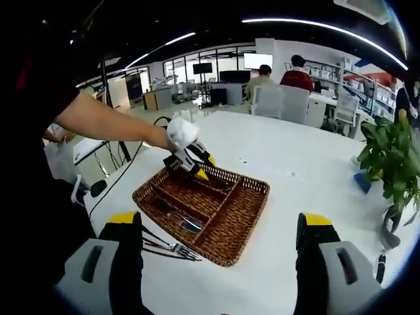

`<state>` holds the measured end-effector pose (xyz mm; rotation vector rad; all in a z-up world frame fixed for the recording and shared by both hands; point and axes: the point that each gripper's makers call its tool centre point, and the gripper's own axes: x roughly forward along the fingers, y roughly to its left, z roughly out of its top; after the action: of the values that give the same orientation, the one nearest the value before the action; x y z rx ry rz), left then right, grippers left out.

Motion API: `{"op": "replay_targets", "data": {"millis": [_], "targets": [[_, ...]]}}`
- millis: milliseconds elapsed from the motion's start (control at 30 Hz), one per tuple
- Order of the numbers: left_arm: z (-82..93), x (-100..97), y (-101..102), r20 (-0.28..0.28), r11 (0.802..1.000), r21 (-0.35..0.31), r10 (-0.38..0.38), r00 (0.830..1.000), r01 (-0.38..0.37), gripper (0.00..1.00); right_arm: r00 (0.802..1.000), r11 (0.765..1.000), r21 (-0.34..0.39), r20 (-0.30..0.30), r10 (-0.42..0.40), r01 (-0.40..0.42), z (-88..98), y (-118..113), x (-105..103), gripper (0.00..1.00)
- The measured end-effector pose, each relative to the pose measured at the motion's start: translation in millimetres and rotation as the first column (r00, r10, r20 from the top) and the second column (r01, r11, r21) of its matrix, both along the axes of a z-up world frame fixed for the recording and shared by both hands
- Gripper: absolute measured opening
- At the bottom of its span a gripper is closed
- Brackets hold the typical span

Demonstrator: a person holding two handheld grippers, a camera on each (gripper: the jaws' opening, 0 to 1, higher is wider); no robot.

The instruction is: Arrange the knives, forks, and spoons in their matching storage slots by inserting each utensil handle-first until every utensil is classified and aligned in the correct compartment

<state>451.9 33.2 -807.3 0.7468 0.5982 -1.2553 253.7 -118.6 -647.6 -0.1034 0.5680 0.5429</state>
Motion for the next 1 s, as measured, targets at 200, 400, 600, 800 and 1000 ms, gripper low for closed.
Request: {"op": "replay_targets", "data": {"millis": [200, 400, 600, 800, 1000], "targets": [[25.6, -1.3, 10.4, -0.024, 0.989, -0.113, 0.093, 0.995, -0.095, 0.51, 1.000, 1.000, -0.007, 0.029, 0.005, -0.005, 5.5, 2.0, 1.8, 0.99], [52.2, 1.5, 27.0, -0.008, 0.955, -0.207, 0.216, 0.976, -0.213, 0.88, 0.999, 1.000, -0.008, 0.039, 0.019, -0.019, 8.5, 3.8, -1.7, 0.99], [83.2, -7.9, 52.0, -0.014, 0.904, -0.285, 0.328, 0.944, -0.318, 1.00, 0.999, 0.999, -0.039, 0.038, -0.020, 0.021, 6.3, -11.2, 2.5, 0.99], [103.0, -39.9, 66.4, -0.029, 0.888, -0.296, 0.359, 0.933, -0.351, 1.00, 0.999, 1.000, -0.006, 0.038, -0.028, 0.029, 9.2, -14.6, 6.4, 0.99], [120.8, -71.6, 76.0, -0.050, 0.859, -0.325, 0.401, 0.915, -0.395, 1.00, 0.999, 1.000, -0.023, 0.034, -0.013, 0.014, 7.9, -15.7, 5.4, 0.99]]}}
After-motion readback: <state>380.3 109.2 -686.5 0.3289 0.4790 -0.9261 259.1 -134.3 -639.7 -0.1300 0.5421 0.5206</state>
